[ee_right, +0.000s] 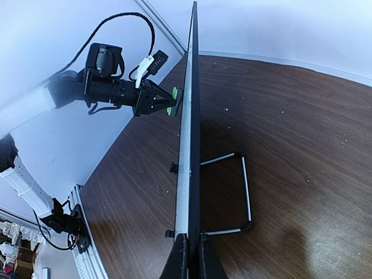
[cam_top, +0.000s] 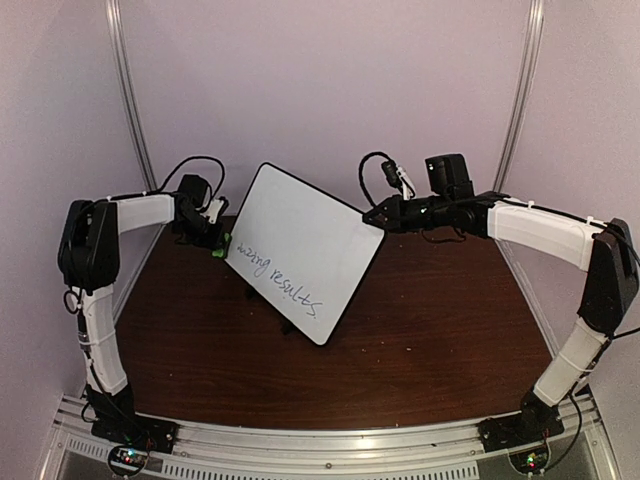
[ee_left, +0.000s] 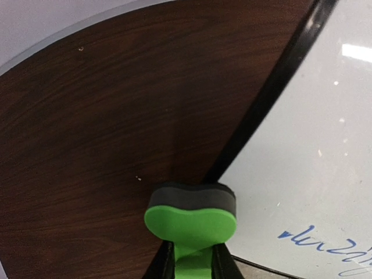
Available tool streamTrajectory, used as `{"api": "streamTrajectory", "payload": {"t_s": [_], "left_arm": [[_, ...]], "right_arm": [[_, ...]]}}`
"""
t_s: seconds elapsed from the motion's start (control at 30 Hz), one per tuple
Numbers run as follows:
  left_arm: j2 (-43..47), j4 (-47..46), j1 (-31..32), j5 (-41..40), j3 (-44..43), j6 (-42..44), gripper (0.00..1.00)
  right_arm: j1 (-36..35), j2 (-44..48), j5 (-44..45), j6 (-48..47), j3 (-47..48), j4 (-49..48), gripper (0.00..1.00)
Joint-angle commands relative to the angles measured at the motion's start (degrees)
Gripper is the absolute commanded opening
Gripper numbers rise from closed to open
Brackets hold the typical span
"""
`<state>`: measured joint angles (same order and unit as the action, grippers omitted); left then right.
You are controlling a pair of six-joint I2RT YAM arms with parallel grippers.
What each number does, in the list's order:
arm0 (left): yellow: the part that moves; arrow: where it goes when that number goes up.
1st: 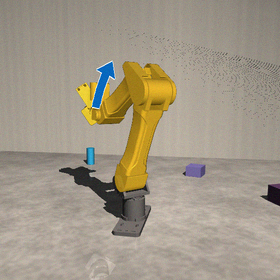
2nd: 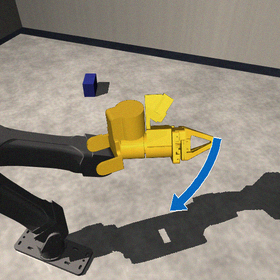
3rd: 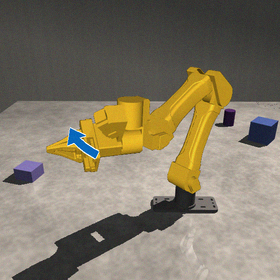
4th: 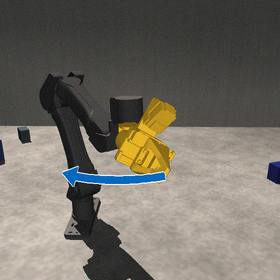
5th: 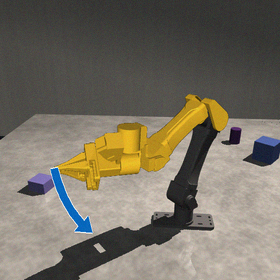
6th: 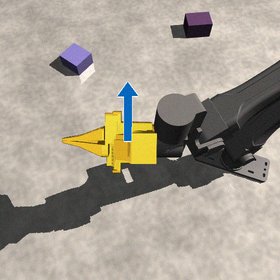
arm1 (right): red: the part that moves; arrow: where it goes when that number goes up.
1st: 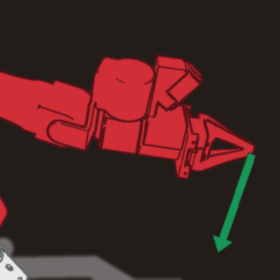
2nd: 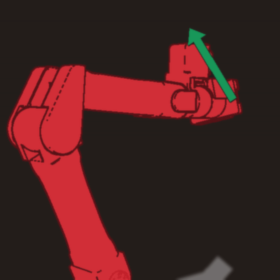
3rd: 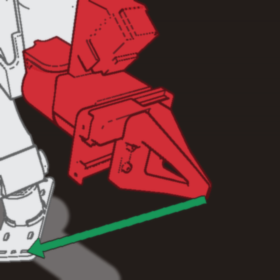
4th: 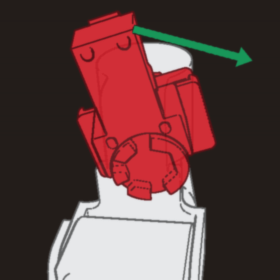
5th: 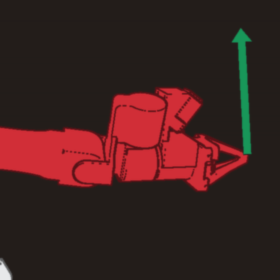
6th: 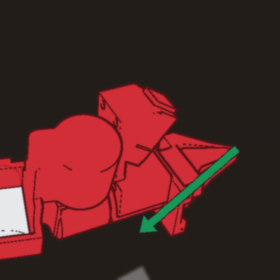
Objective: Erase the whiteboard
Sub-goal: Erase the center of the whiteboard.
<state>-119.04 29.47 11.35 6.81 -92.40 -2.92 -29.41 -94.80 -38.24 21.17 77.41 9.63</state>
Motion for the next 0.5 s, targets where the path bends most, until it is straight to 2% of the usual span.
{"api": "streamTrajectory", "payload": {"t_s": [0.0,0.27,0.47], "left_arm": [[0.0,-0.7,1.0,-2.3,5.0,-0.1,0.02],[-0.2,0.7,1.3,-3.1,5.7,-0.2,0.02],[0.4,-0.6,2.7,0.7,3.8,0.8,0.02]], "right_arm": [[-2.6,-0.6,-6.7,-4.6,-0.9,1.8,0.0],[-2.6,-0.5,-6.7,-4.6,-1.0,1.6,0.0],[-2.6,-0.6,-6.8,-4.5,-1.1,1.5,0.0]]}}
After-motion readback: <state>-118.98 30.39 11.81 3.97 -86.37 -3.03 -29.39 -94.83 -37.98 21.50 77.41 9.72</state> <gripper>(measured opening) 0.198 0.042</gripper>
